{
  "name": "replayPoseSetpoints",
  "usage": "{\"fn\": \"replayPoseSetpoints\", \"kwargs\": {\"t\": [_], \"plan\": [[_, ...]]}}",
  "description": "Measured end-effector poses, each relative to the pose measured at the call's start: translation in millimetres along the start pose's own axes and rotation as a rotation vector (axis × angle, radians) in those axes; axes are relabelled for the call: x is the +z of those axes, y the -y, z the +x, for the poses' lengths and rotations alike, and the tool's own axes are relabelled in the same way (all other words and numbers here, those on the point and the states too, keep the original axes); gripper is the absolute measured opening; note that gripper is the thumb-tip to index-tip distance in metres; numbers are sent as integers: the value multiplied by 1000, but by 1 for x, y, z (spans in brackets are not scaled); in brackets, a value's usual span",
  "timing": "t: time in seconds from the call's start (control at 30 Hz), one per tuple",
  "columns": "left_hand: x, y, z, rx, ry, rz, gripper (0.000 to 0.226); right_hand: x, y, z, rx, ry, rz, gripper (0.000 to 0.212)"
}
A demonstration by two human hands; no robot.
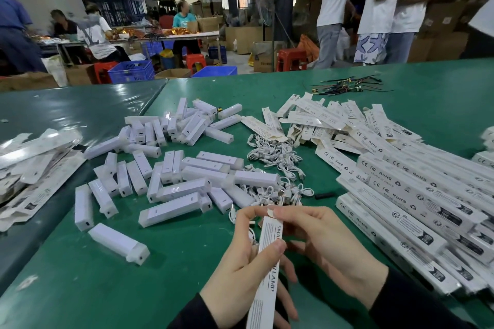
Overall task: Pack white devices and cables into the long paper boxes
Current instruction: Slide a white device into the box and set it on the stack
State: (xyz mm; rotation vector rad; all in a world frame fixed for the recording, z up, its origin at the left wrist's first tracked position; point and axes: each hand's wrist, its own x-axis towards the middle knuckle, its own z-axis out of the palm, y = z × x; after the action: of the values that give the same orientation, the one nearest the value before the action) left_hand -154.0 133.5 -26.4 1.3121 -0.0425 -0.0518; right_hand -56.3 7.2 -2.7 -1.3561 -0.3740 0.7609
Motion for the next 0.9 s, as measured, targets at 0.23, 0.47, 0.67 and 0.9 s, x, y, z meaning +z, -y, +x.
{"fn": "replayPoseSetpoints", "kwargs": {"t": [0.23, 0.47, 0.67, 0.9], "plan": [[-2, 3, 0, 24, -1, -11, 34, 2, 0, -1, -33, -29, -12, 15], [-6, 4, -2, 49, 28, 88, 59, 0, -1, -2, -136, -17, -198, 16], [-10, -8, -5, -91, -3, -49, 72, -1, -3, -4, -311, 55, -310, 26], [-18, -20, -7, -132, 104, -242, 58, -1, -1, 0, -230, 164, -101, 14]]}}
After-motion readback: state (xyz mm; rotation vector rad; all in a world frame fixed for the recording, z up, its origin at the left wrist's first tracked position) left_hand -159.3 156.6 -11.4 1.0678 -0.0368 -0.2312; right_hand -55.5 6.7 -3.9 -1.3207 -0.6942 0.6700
